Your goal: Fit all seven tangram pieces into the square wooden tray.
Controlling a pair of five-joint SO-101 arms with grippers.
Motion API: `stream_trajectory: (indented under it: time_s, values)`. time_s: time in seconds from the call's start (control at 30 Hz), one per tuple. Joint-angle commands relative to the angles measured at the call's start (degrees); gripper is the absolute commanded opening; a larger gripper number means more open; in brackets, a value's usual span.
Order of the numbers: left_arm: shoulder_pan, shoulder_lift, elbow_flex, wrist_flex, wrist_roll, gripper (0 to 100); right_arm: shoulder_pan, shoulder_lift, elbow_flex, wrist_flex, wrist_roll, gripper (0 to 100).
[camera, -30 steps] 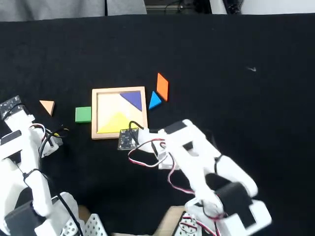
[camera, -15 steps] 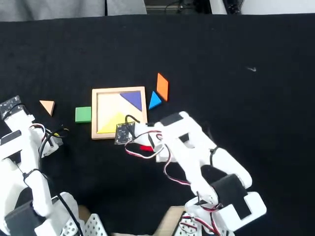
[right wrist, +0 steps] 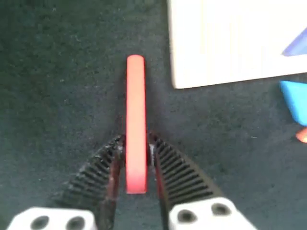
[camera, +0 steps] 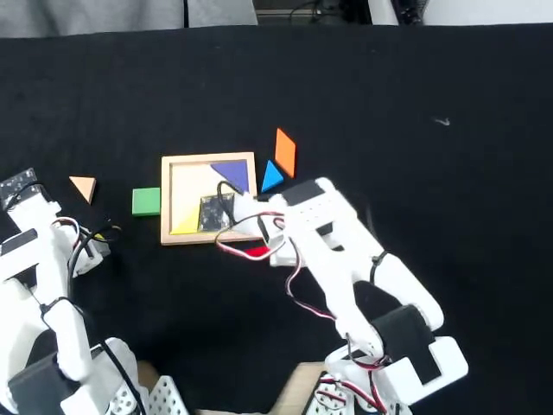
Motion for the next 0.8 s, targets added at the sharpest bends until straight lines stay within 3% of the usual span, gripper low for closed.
stream_trajectory:
  time_s: [0.0, 0.13, 0.23, 0.3, 0.5, 0.77]
  values:
    - [-0.13, -1.76, -0.13, -0.53, 0.53, 24, 0.7, -0.92, -10.07, 4.92, -10.02, 1.0]
    - [-0.22, -1.76, -0.13, -0.44, 0.53, 24, -0.18, -0.31, -25.19, 11.87, -32.7, 1.0]
    - [-0.22, -1.76, -0.13, -0.44, 0.53, 24, -1.32, 1.45, -33.8, 12.22, -54.51, 1.0]
    - [-0.04, -1.76, 0.48, -0.7, 0.53, 24, -3.16, 4.35, -38.02, 11.16, -64.09, 1.1]
    - [-0.31, -1.85, 0.66, -0.79, 0.53, 24, -11.52, 19.21, -49.89, 11.08, -73.23, 1.1]
    - [-2.68, -1.76, 0.66, -0.62, 0.62, 24, -13.63, 34.86, -68.26, 12.13, -84.84, 1.1]
